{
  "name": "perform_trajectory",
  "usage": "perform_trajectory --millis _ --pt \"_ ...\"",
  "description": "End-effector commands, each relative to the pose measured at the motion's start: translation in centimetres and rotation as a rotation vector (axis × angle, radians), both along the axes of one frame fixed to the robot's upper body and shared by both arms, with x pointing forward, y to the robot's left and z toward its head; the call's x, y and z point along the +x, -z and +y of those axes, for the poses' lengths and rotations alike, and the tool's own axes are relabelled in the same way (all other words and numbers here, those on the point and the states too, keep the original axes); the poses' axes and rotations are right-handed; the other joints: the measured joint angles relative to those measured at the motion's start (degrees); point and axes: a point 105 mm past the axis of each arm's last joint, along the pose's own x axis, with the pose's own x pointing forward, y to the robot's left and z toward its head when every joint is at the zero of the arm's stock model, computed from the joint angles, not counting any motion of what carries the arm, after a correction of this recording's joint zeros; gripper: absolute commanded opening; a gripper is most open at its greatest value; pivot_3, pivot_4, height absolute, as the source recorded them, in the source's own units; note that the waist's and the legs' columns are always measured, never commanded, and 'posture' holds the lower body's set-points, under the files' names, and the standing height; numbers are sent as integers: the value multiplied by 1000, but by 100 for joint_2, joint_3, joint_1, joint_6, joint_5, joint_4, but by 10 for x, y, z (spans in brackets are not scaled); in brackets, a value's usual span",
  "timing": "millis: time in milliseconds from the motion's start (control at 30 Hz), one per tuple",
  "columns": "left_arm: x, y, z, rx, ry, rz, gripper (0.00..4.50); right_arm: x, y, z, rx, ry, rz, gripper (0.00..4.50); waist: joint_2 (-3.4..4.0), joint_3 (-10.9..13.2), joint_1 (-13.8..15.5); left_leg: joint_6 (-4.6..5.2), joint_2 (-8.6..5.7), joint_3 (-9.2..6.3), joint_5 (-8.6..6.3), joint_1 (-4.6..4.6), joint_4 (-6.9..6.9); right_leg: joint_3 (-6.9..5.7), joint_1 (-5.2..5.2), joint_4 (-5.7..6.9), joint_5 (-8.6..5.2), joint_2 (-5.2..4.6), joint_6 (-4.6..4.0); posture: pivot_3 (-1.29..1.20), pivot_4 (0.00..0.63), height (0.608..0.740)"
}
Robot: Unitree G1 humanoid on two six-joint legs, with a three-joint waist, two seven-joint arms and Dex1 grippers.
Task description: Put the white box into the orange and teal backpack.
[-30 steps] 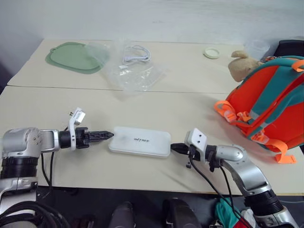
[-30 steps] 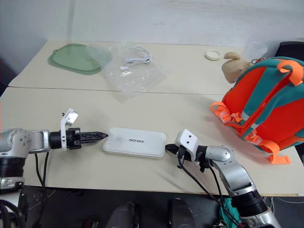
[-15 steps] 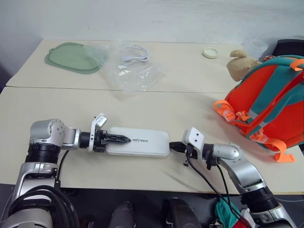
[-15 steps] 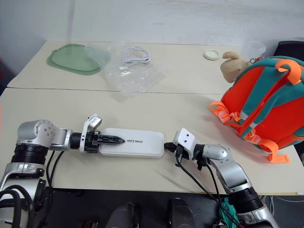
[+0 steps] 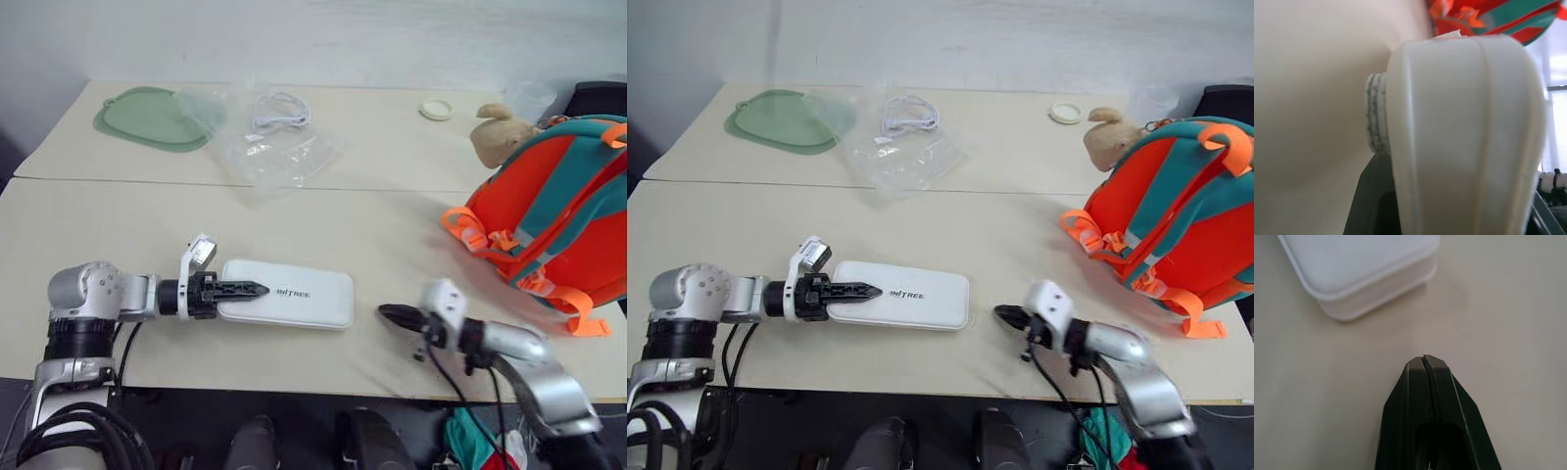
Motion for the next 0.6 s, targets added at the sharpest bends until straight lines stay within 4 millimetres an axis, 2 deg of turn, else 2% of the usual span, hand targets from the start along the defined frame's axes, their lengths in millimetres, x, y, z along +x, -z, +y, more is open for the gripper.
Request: perform_trajectory --millis 33,200,267,367,433,600 --pt "-1 -30 1 -71 -26 -343 1226 -27 -33 -30 93 161 -98 946 2 0 7 0 -2 1 0 7 -4 2 4 2 0 -2 0 0 150 740" --pt "-6 -42 -1 34 -55 -900 1226 -69 -45 -76 104 464 -157 2633 3 -1 19 -3 -3 2 -1 15 -17 3 12 -12 1 0 0 0 150 740" --pt "-9 -45 0 40 -60 -1004 1226 -78 -52 -96 114 594 -214 3303 3 -1 -7 -1 -1 6 -3 18 -21 7 12 -12 1 2 0 0 150 740" --pt "-13 -39 3 49 -40 -1035 1226 -77 -58 -117 90 691 -282 4407 4 -2 -39 18 0 8 -14 20 -25 11 11 -12 1 2 0 0 150 740" --pt "-14 -32 6 74 -18 -1029 1226 -67 -63 -127 100 708 -328 4459 4 -1 -46 25 2 9 -17 23 -25 13 11 -11 1 4 0 0 150 740" --pt "-8 -24 10 97 -39 -1028 1226 -24 -75 -130 154 627 -343 4459 12 3 -11 32 -3 7 -16 16 -20 11 7 -9 1 3 0 0 150 740"
